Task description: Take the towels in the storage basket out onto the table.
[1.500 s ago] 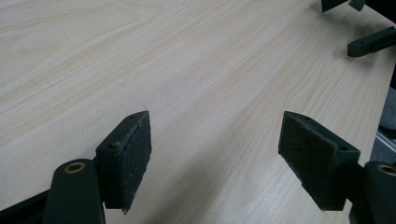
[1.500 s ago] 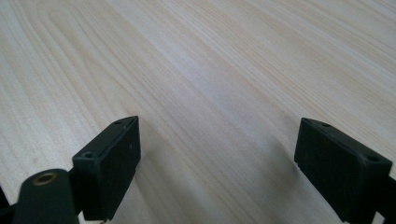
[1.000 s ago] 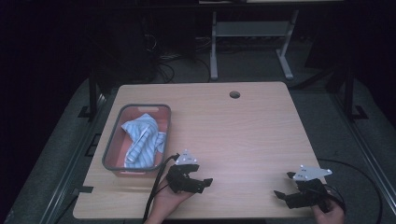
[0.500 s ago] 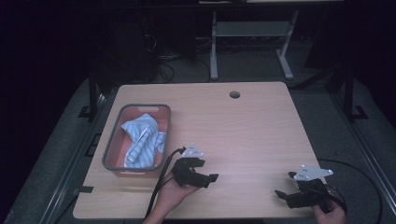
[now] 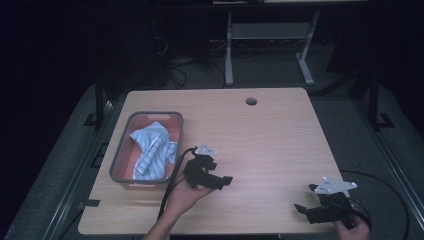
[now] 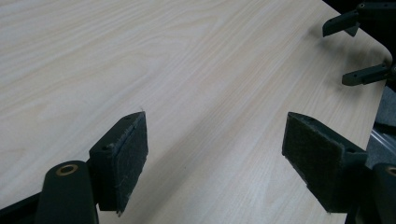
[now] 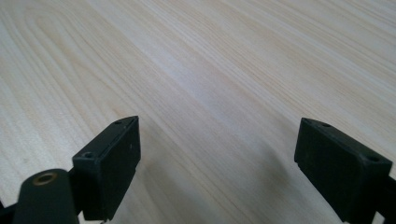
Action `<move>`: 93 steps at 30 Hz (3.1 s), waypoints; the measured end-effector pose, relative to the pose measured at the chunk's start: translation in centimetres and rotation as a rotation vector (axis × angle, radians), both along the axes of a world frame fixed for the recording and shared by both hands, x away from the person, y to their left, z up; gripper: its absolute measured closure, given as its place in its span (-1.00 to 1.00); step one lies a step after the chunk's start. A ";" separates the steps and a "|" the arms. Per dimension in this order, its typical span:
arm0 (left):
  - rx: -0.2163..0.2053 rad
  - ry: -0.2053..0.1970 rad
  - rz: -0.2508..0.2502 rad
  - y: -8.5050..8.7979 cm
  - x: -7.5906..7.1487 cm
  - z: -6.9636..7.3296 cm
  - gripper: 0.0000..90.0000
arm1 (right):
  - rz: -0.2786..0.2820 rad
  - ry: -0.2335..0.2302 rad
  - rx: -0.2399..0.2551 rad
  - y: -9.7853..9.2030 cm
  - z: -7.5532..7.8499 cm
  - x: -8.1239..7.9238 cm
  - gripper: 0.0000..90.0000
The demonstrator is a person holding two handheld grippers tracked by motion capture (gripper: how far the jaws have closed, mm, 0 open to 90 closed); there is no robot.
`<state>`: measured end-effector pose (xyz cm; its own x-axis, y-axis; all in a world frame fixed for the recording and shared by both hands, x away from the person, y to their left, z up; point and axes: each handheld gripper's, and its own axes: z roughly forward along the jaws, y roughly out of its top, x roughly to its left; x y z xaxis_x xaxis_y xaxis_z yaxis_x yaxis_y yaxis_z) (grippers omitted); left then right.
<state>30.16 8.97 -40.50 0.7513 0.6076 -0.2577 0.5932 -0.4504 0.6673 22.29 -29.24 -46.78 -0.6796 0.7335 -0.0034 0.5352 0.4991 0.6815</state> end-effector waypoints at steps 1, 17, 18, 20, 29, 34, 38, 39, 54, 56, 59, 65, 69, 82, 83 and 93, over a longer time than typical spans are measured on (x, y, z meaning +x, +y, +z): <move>-0.003 0.010 0.000 0.0 0.3 0.3 -0.51 | 0.005 -0.002 0.002 0.1 0.0 0.0 -0.69; 0.047 0.000 0.006 1.0 2.5 3.2 -0.51 | 0.013 -0.001 -0.001 0.3 0.1 0.0 -0.69; 0.047 0.000 0.006 1.0 2.5 3.2 -0.51 | 0.013 -0.001 -0.001 0.3 0.1 0.0 -0.69; 0.023 0.014 0.017 1.7 2.9 3.8 -0.51 | 0.014 -0.002 0.002 0.4 0.1 0.0 -0.69; 0.027 0.020 0.068 4.2 4.4 5.7 -0.51 | 0.023 -0.005 -0.003 0.5 0.0 0.1 -0.69; 0.018 0.025 0.101 5.3 4.8 6.4 -0.51 | 0.019 0.000 -0.002 0.5 0.0 0.1 -0.69; 0.024 0.018 0.113 6.3 5.0 6.8 -0.51 | 0.024 -0.009 -0.003 0.5 -0.1 0.2 -0.69; 0.017 0.025 0.128 6.9 5.2 6.8 -0.50 | 0.032 -0.013 -0.006 0.5 -0.1 0.3 -0.69; 0.031 0.004 0.247 11.3 6.0 7.2 -0.47 | 0.026 -0.009 -0.011 0.6 -0.1 0.2 -0.69; 0.042 0.007 0.260 11.9 6.1 7.1 -0.47 | 0.023 -0.003 -0.008 0.6 -0.1 0.2 -0.69; 0.057 0.006 0.289 12.8 6.3 7.0 -0.47 | 0.025 0.000 -0.008 0.7 -0.2 0.2 -0.69; 0.071 0.026 0.339 14.3 6.6 6.4 -0.47 | 0.024 -0.004 -0.011 0.6 -0.1 0.2 -0.69; 0.088 0.025 0.383 15.3 6.6 5.8 -0.47 | 0.024 0.002 -0.016 0.6 -0.1 0.1 -0.69; 0.175 0.097 0.451 16.9 7.5 3.5 -0.47 | 0.030 0.003 -0.018 0.8 -0.1 0.1 -0.69; 0.196 0.103 0.456 16.8 7.7 3.3 -0.47 | 0.029 0.005 -0.017 0.8 -0.1 0.1 -0.69; 0.415 0.192 0.454 15.2 9.1 0.4 -0.28 | 0.039 -0.002 -0.015 0.9 -0.2 0.1 -0.69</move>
<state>39.31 24.13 -40.07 0.3600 0.9322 -0.0371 0.8770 -0.3246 0.3544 22.41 -28.34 -46.96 -0.7080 0.7060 -0.0150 0.5138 0.5296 0.6749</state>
